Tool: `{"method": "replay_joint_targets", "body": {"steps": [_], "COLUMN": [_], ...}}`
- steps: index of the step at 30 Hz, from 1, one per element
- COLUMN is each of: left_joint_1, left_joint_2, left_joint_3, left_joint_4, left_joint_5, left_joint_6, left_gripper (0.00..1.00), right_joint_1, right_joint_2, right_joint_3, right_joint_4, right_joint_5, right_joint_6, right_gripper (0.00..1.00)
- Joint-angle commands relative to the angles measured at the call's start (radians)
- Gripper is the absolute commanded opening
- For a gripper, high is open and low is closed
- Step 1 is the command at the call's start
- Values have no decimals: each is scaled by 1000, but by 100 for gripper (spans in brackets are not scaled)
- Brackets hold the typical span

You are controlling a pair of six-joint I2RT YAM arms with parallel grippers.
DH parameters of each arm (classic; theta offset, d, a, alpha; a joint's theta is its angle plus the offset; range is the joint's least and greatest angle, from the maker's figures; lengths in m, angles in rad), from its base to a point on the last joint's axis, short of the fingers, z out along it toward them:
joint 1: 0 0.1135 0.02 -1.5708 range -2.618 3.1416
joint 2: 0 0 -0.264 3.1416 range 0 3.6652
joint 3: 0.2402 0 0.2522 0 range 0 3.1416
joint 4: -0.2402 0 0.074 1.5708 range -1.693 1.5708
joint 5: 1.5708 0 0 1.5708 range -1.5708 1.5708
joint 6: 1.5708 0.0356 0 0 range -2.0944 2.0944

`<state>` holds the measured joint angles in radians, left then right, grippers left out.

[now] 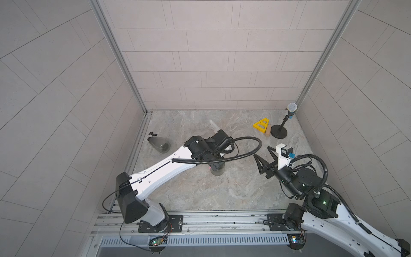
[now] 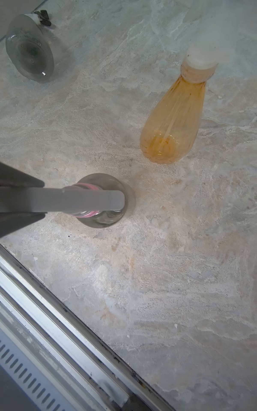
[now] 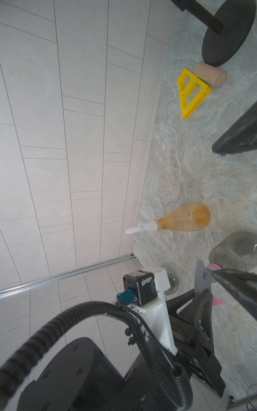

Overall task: Attach spray nozzles to spray bottles
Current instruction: Place the spray bottle at the center of the board.

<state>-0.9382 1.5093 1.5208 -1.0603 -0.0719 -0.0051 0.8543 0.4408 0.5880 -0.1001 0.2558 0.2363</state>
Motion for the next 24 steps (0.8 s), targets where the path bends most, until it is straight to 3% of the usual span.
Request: {"method": "replay_joint_targets", "body": {"steps": [1, 7, 15, 24], "left_joint_1": [6, 24, 32, 36], "left_joint_2": [12, 12, -6, -84], "left_joint_3": [30, 18, 1, 16], "left_joint_4": [-25, -19, -6, 8], "left_joint_5": [5, 23, 38, -8], "left_joint_6": [7, -3, -9, -27], "left_gripper": [0, 13, 55, 66], "right_joint_1": [-1, -2, -3, -4], "right_joint_2": [-9, -7, -2, 9], "right_joint_3": [-2, -4, -5, 1], "right_joint_4": [-5, -5, -1, -1], "right_joint_5": [17, 18, 22, 13], "right_joint_6": [1, 1, -3, -2], "right_gripper": [81, 81, 82, 83]}}
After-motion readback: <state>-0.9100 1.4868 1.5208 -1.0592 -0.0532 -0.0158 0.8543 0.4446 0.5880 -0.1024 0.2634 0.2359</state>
